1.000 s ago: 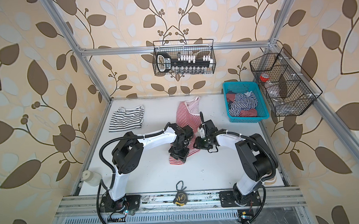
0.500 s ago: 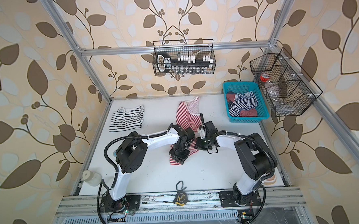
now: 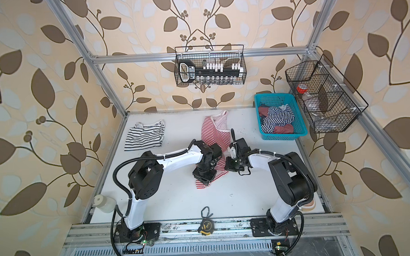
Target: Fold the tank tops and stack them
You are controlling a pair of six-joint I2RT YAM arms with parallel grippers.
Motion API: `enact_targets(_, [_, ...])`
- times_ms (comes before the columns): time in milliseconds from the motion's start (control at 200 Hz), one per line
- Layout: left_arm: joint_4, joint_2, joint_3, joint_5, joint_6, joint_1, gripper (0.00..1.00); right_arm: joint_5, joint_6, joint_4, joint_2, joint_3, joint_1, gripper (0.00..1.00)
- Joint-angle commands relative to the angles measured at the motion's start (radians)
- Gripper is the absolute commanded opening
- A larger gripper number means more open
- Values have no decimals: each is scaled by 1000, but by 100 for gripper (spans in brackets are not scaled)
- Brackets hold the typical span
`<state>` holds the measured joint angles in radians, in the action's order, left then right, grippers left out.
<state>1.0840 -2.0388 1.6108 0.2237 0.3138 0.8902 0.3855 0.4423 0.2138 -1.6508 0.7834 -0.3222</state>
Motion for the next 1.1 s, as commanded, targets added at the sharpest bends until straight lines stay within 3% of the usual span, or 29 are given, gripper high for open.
enact_targets(0, [52,162,40,-31,-6,-14,10,-5,-35,49,33,-9,18,0])
enact_targets(165, [1,346,-38,-17,25,-135,0,-16,-70,113,76,6,57,0])
enact_targets(370, [-63,591,-229,-38,70,-321,0,-69,-118,241,209,35,114,0])
enact_targets(620, [-97,784,-490,-32,181,-353,0,-120,-111,362,322,19,175,0])
enact_targets(710, [-142,833,-600,26,227,-353,0,-141,-109,409,334,4,175,0])
enact_targets(760, [-184,853,-659,74,251,-351,0,-151,-115,429,328,-1,175,19])
enact_targets(795, [-214,864,-693,97,268,-346,0,-157,-117,436,320,-6,175,26])
enact_targets(975, [-260,852,-729,103,288,-286,0,-191,-107,452,307,20,135,48])
enact_targets(1095, [-300,828,-741,110,311,-249,0,-289,-88,485,313,83,44,50])
